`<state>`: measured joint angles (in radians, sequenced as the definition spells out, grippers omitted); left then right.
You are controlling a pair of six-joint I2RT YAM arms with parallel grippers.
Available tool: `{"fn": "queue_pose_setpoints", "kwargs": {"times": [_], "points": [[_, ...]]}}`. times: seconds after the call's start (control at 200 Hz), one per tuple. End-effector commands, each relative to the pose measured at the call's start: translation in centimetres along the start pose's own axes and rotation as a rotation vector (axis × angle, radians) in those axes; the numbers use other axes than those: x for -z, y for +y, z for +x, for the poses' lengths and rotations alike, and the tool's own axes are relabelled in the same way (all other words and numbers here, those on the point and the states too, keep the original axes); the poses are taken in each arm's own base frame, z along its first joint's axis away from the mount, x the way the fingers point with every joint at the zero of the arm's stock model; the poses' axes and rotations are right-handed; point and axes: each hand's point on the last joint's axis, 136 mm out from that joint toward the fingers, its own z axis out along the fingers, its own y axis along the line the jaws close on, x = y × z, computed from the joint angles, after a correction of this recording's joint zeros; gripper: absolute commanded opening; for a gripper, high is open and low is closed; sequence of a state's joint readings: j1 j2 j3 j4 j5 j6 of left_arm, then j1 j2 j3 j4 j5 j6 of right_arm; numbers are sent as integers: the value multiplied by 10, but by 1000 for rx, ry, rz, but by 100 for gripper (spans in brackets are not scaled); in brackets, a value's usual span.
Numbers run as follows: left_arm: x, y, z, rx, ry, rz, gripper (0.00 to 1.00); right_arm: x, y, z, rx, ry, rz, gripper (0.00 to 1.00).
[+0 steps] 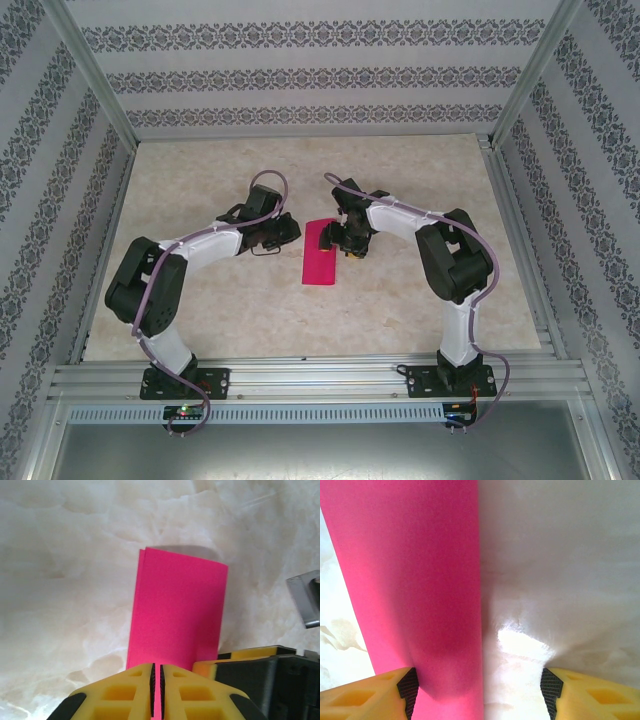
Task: Fold a paper plane with a square sheet of paper (pick it up from the middle)
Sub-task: Fold the square sheet of paper in half at the center of the table.
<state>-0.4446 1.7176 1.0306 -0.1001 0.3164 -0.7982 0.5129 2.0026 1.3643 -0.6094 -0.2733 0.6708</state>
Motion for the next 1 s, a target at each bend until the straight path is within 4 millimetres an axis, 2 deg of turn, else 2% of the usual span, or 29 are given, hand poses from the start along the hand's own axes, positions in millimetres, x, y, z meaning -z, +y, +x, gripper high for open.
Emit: {"fn": "queue_pose_setpoints", "kwargs": {"times": [0.0, 0.24, 0.485, 0.774, 0.994], "points": [[-4, 12, 8, 26, 26, -34, 15, -15, -35, 16, -25, 70, 146, 70], [-8, 9, 10, 23, 44, -19, 15, -20, -34, 19, -8, 97, 150, 71], [-15, 2, 14, 24, 81, 24, 15, -24, -42, 23, -9, 112, 187, 72], [-34, -18, 24, 27, 169, 120, 15, -26, -45, 25, -13, 115, 194, 70], [-46, -16, 31, 33, 202, 108, 14, -28, -44, 25, -15, 117, 191, 71]]}}
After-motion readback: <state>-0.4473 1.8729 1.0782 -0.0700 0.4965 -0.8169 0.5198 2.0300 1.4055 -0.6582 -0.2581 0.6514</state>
